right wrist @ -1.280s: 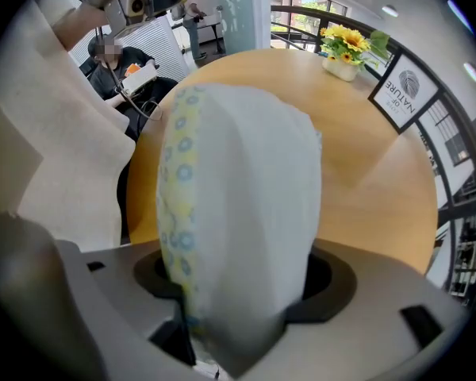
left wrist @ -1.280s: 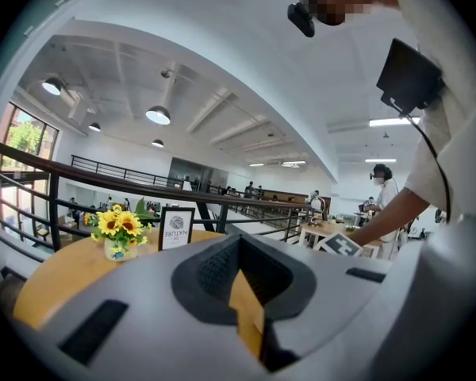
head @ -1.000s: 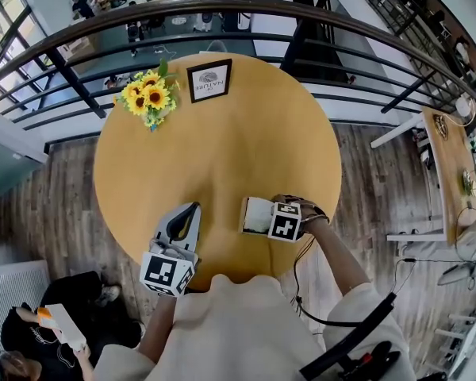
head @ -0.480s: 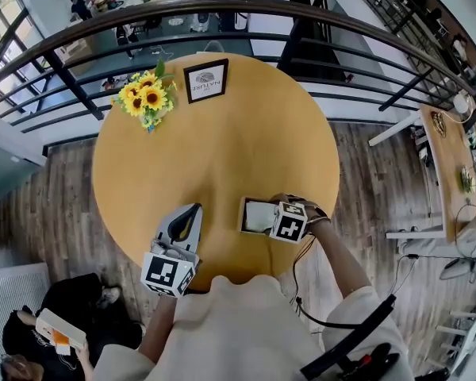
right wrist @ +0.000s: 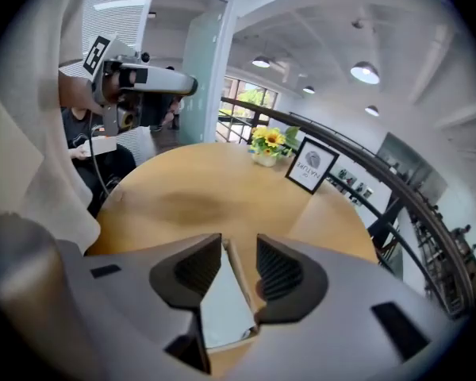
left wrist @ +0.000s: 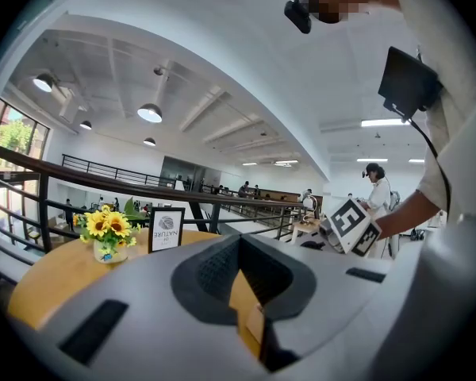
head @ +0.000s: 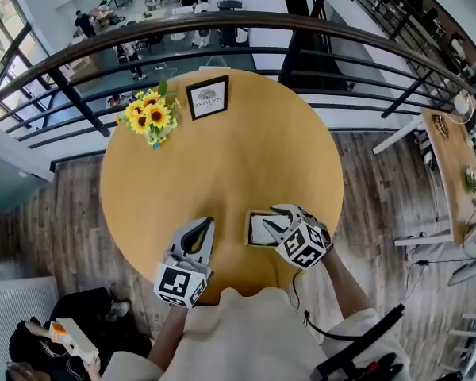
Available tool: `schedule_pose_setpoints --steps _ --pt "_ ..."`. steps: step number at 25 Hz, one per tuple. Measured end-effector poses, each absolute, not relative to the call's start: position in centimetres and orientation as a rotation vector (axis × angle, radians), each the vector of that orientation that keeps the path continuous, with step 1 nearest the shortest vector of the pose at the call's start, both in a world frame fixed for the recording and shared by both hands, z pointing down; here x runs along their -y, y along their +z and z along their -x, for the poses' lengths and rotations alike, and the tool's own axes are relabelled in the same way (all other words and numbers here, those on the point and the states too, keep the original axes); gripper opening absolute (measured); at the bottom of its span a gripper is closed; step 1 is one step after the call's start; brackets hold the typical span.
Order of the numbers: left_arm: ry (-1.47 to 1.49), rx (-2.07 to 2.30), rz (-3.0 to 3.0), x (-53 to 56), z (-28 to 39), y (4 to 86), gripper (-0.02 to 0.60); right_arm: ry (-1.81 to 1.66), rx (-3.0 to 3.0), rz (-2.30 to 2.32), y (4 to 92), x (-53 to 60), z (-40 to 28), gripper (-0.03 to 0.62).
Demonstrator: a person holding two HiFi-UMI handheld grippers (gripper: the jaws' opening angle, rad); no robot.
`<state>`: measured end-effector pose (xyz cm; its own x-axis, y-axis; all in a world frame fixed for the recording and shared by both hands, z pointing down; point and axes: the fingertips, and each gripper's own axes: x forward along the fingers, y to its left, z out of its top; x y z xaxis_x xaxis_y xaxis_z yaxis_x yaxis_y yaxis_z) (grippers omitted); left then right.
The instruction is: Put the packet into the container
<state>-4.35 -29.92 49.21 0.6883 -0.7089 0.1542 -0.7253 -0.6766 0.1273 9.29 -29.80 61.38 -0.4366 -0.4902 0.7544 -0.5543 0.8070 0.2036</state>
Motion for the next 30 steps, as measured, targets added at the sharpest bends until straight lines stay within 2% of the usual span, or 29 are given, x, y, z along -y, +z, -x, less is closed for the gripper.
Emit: schedule_pose_setpoints --steps 4,8,16,30 --pt "0.156 1.175 -2.724 30.0 4.6 49.3 0.005 0.140 2.143 -1.031 61.7 30.0 -9.8 0.097" --pt "0.181 1.176 -2.729 29.9 4.4 49.6 0.005 0.275 2.145 -1.298 62.2 29.8 -10.6 0.012" --pt "0.225 1.108 -2.774 28.9 2.1 49.5 0.005 0.410 2.171 -1.599 61.2 29.2 -11.5 0.006" --pt "0.225 1.108 -2.857 25.5 -1.8 48.1 0.005 0.106 2.322 -1.695 52.2 28.3 -11.2 0.006"
